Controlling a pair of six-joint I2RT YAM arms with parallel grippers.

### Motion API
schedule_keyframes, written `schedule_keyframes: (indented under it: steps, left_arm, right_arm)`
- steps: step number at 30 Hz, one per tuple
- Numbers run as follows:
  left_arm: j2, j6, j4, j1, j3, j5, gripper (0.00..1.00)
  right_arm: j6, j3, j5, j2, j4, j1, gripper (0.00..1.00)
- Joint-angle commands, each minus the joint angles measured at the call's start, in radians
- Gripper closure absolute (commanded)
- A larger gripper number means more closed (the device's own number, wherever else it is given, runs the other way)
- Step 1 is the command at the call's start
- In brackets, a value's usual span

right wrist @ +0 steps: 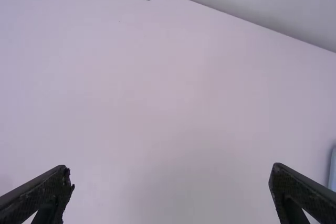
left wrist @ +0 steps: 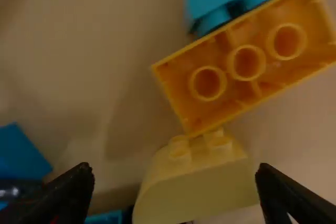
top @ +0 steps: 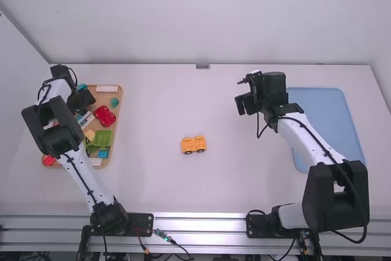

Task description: Assemble lego blocks to make yellow taxi

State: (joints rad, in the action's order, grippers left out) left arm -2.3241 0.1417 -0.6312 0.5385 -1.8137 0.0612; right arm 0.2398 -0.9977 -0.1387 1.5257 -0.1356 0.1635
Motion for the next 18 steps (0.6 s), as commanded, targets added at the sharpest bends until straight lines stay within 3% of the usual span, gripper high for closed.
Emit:
schedule_keyframes:
  steps: [1,3,9,16,18]
  left_arm:
    - [0.03,-0.243,0.0,0.004,-0.006,-0.075,0.08]
    - [0.03,-0.309,0.005,0.004,-0.005,-0.084,0.01]
    - [0.029,-0.555,0.066,0.004,0.015,-0.108,0.01]
    - [0.029,-0.819,0.03,0.006,0.016,-0.15,0.0]
    - [0.029,-0.851,0.025,0.006,0.017,-0.146,0.1]
  right_arm:
    - [0.003,-0.023,0.005,0.008,-0.001,0.0,0.01]
    - [0.003,-0.023,0.005,0.008,-0.001,0.0,0.01]
    - [0.003,-0.023,0.005,0.008,-0.001,0.0,0.01]
    - [0.003,-0.023,0.005,0.008,-0.001,0.004,0.01]
    - [0.003,-0.023,0.005,0.008,-0.001,0.01,0.01]
